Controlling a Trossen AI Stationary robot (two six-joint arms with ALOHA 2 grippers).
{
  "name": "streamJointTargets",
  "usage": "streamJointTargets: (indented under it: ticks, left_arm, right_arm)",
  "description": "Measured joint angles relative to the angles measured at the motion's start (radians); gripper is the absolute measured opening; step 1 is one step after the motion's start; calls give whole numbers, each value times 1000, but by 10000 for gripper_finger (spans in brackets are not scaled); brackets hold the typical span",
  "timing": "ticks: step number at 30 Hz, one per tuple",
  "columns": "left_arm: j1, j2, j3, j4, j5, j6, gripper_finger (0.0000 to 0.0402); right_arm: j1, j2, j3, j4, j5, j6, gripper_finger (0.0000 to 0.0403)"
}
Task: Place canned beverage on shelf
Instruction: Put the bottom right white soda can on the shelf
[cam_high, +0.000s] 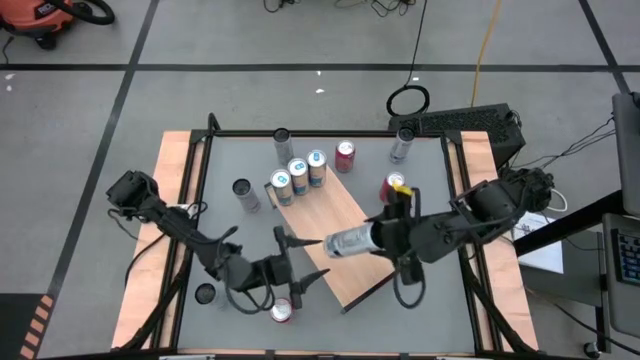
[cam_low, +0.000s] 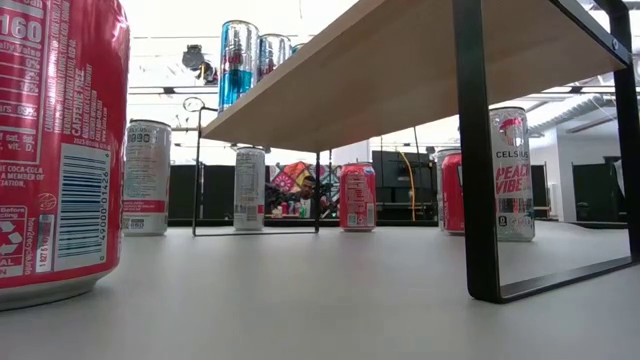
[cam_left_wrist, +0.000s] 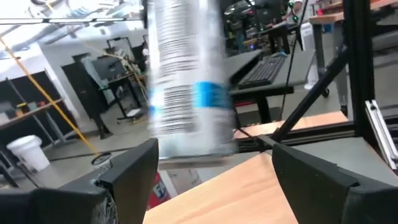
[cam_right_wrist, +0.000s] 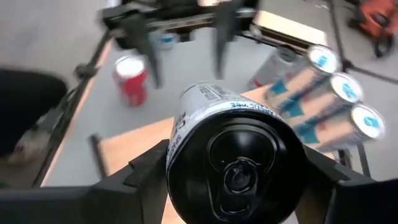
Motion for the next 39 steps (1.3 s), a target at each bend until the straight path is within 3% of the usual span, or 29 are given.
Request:
streamJointTargets:
  ticks: [6, 15, 29, 39]
  left_arm:
    - [-2, 8, 0, 5, -147, 71, 315]
    - [-3, 10, 0, -9, -160, 120, 315]
    - [-3, 10, 1, -187, -275, -68, 314]
    - [-10, 10, 1, -193, -275, -92, 244]
  right_arm:
    - [-38, 38, 0, 57, 11, 103, 229]
    - [-59, 126, 0, 115, 4, 118, 229]
    - [-61, 142, 0, 170, 5, 70, 229]
    - [-61, 142, 0, 171, 7, 73, 229]
